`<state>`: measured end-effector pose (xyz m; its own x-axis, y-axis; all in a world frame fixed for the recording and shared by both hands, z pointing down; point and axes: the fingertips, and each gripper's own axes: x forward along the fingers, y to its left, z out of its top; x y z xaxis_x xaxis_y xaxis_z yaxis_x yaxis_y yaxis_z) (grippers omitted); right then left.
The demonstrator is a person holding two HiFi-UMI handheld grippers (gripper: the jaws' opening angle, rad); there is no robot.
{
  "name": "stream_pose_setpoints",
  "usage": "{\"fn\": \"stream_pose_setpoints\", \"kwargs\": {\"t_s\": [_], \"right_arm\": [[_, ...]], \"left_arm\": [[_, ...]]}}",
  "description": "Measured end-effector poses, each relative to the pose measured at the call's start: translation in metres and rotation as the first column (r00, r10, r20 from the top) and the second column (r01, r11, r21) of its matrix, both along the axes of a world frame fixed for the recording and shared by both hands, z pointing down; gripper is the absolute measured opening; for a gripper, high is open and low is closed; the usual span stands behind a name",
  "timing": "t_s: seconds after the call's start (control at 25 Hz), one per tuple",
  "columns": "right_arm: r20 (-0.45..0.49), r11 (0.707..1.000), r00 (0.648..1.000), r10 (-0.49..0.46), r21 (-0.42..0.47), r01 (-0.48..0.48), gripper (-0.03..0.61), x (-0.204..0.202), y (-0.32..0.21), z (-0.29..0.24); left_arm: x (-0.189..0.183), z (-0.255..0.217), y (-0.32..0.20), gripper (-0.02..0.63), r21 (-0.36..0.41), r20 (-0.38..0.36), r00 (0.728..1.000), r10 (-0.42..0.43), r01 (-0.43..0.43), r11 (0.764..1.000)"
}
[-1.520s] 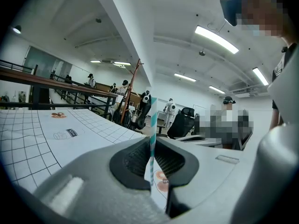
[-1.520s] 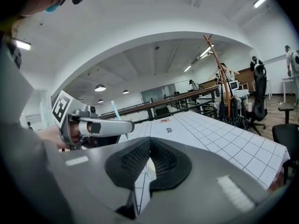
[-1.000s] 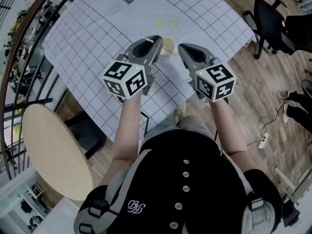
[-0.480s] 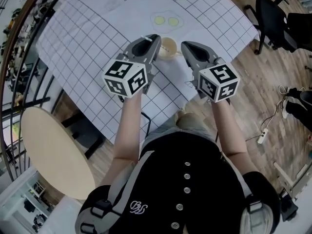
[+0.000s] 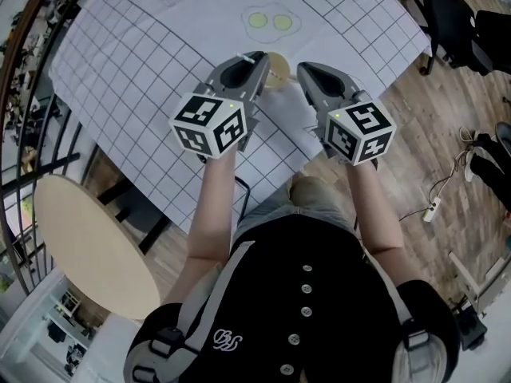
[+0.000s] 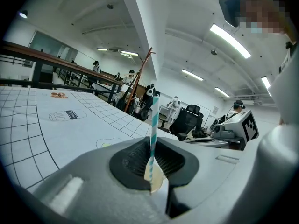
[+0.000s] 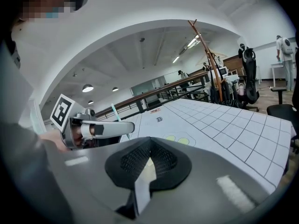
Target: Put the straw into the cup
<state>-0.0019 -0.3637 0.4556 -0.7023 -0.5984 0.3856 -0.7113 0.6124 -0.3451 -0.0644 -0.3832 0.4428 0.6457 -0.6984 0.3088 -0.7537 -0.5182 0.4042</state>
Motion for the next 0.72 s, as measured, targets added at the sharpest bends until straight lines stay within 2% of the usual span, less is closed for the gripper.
{"fn": "stream_pose_setpoints", "kwargs": {"t_s": [0.72], "right_arm": [[0.030,0.999,1.000,0.006,-0.051,-0.005,0.000,-0.003,0.010,0.017]], "left_arm": [[0.022,0.032,0.014,0.031,-0.044,0.101,0.991,0.089,-0.085,0.995]]}}
